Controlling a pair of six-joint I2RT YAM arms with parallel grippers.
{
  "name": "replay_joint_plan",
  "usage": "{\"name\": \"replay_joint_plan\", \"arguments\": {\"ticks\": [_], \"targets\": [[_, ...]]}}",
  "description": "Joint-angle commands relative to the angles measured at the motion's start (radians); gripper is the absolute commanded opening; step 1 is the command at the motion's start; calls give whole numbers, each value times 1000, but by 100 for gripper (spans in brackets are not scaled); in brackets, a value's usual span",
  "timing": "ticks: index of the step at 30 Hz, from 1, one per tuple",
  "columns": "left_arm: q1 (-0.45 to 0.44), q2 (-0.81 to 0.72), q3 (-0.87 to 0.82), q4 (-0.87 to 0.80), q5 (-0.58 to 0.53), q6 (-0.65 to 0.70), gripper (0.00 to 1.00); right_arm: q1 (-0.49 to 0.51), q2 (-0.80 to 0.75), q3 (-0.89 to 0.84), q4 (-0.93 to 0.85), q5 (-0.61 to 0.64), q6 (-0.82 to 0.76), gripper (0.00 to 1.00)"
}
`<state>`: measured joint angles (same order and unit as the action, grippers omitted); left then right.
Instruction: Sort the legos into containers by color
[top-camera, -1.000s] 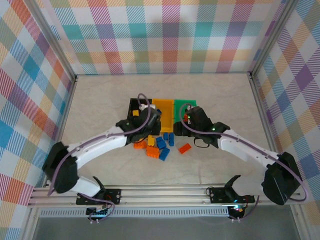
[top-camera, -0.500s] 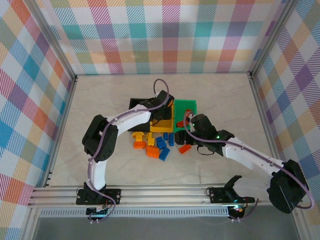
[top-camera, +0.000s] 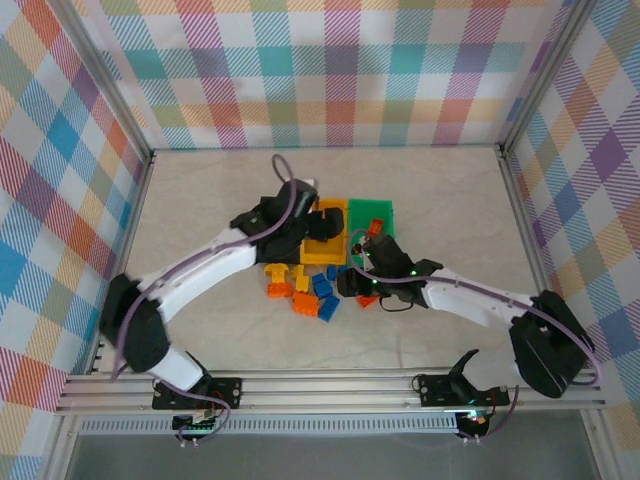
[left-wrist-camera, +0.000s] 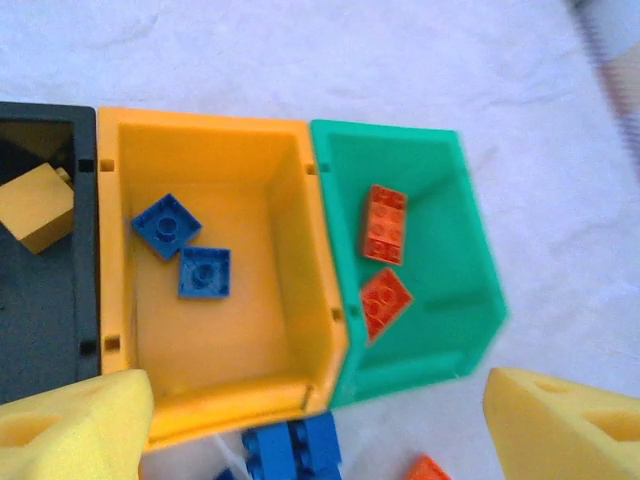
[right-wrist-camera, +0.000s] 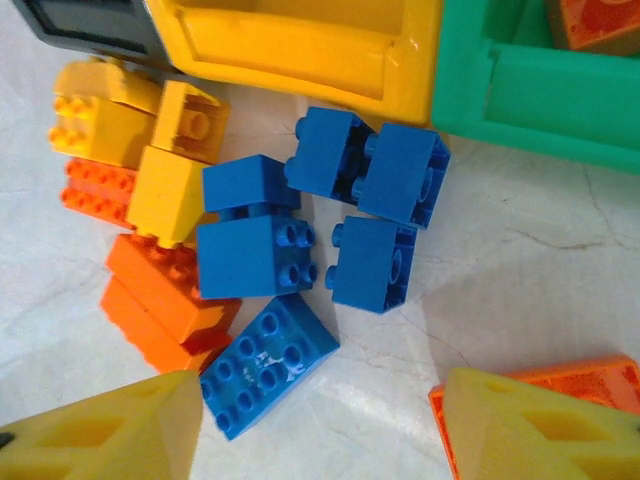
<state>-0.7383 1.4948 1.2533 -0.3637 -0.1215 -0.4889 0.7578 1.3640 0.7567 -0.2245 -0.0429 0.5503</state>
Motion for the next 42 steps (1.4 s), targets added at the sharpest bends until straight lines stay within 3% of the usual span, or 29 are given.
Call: {"name": "replay_joint_plan", "arguments": {"ticks": [1, 10, 15, 24, 34, 37, 42], "targets": [[-29, -128, -162, 23, 5, -55, 99, 12, 59, 56, 32, 48, 37, 62], [-54, -483, -444, -63, -88, -155, 100, 31, 225, 129, 31, 94, 42, 59], [-54, -591, -533, -106, -132, -210, 100, 37, 282, 150, 9, 117, 38, 53], [-53, -635, -573, -143, -145, -236, 100, 44, 299, 140, -16, 175, 46, 32], [-54, -667, -610, -162, -180, -235, 100, 44, 43, 176, -126, 178, -30, 20], [-55, -680, -620, -187, -205, -244, 100, 43, 93, 297, -167, 164, -87, 19], [-53, -725, -652, -194, -193, -250, 100, 13, 310, 522, -191, 178, -131, 20]]}}
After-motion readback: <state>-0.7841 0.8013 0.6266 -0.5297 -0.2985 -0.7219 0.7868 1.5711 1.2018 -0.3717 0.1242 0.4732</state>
